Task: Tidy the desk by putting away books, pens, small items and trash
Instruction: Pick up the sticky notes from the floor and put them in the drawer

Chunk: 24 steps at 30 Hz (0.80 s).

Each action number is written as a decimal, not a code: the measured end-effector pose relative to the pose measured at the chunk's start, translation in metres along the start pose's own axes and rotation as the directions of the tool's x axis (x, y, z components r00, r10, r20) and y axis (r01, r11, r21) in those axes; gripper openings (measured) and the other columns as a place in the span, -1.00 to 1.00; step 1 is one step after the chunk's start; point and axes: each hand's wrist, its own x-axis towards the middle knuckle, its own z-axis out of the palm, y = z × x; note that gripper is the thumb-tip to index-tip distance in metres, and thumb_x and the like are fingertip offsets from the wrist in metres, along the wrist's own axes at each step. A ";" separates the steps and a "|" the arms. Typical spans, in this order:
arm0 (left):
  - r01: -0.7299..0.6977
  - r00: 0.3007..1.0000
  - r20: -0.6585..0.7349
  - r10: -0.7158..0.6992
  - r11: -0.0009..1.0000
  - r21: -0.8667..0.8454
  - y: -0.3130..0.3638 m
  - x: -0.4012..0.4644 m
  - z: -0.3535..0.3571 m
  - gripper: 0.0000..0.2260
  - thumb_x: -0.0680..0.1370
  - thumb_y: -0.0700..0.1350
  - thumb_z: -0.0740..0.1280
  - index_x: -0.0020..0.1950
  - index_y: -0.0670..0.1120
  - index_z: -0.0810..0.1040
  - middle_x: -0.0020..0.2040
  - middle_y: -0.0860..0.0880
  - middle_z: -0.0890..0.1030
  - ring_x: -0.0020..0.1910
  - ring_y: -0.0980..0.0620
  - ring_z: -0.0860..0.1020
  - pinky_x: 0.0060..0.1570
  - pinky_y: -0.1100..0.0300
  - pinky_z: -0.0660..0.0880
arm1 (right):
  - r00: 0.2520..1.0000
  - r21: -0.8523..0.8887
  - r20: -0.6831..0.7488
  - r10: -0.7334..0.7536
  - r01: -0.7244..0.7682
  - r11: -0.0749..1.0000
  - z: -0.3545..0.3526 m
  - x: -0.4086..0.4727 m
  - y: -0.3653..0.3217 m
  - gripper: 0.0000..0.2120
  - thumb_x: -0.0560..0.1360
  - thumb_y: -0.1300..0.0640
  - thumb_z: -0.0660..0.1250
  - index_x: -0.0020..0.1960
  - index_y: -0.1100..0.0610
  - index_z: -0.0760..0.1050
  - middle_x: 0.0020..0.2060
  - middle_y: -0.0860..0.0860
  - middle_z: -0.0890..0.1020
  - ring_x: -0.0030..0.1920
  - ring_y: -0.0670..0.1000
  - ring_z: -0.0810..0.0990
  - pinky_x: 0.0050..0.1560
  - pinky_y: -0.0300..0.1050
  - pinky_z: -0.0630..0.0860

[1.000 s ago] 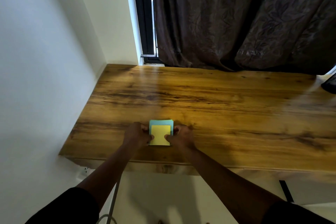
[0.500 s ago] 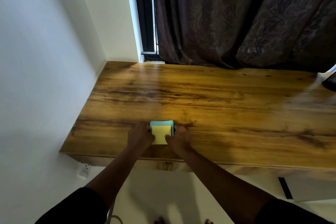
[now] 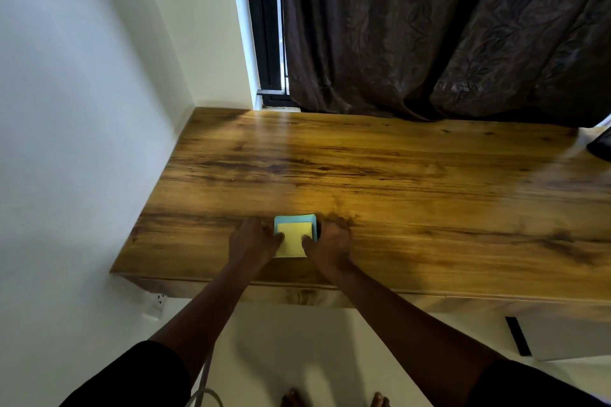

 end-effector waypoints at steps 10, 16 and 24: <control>-0.089 0.995 -0.088 0.035 0.654 -0.751 -0.045 -0.108 0.020 -0.64 0.57 0.12 0.29 -0.20 -0.15 0.60 -0.38 -0.15 0.60 -0.48 -0.10 0.55 -0.52 0.13 0.48 | 0.939 0.182 0.045 -0.340 0.327 0.927 0.021 -0.090 0.022 -0.80 0.58 -0.11 0.29 0.02 -0.03 0.62 -0.15 -0.14 0.68 -0.19 -0.16 0.62 -0.12 -0.22 0.60; 0.436 0.900 0.349 -0.263 0.484 -0.759 -0.066 -0.117 0.072 -0.81 0.64 -0.22 0.31 -0.07 -0.25 0.68 -0.18 -0.29 0.69 -0.20 -0.27 0.65 -0.23 0.02 0.61 | 0.881 0.400 0.458 -0.120 -0.083 0.913 0.064 -0.100 0.061 -0.89 0.45 -0.03 0.35 -0.20 -0.15 0.64 -0.20 -0.08 0.73 -0.18 -0.02 0.70 -0.06 0.11 0.68; 0.747 0.553 0.744 -0.375 -0.173 -0.642 -0.063 -0.085 0.108 -0.89 0.68 -0.26 0.12 0.09 -0.26 0.41 0.27 -0.31 0.49 0.30 -0.33 0.47 0.33 -0.26 0.44 | 0.633 0.406 0.728 0.264 -0.708 0.578 0.083 -0.074 0.068 -0.70 0.54 0.03 0.41 0.23 0.09 0.54 0.04 0.08 0.65 0.03 0.10 0.64 0.01 0.06 0.63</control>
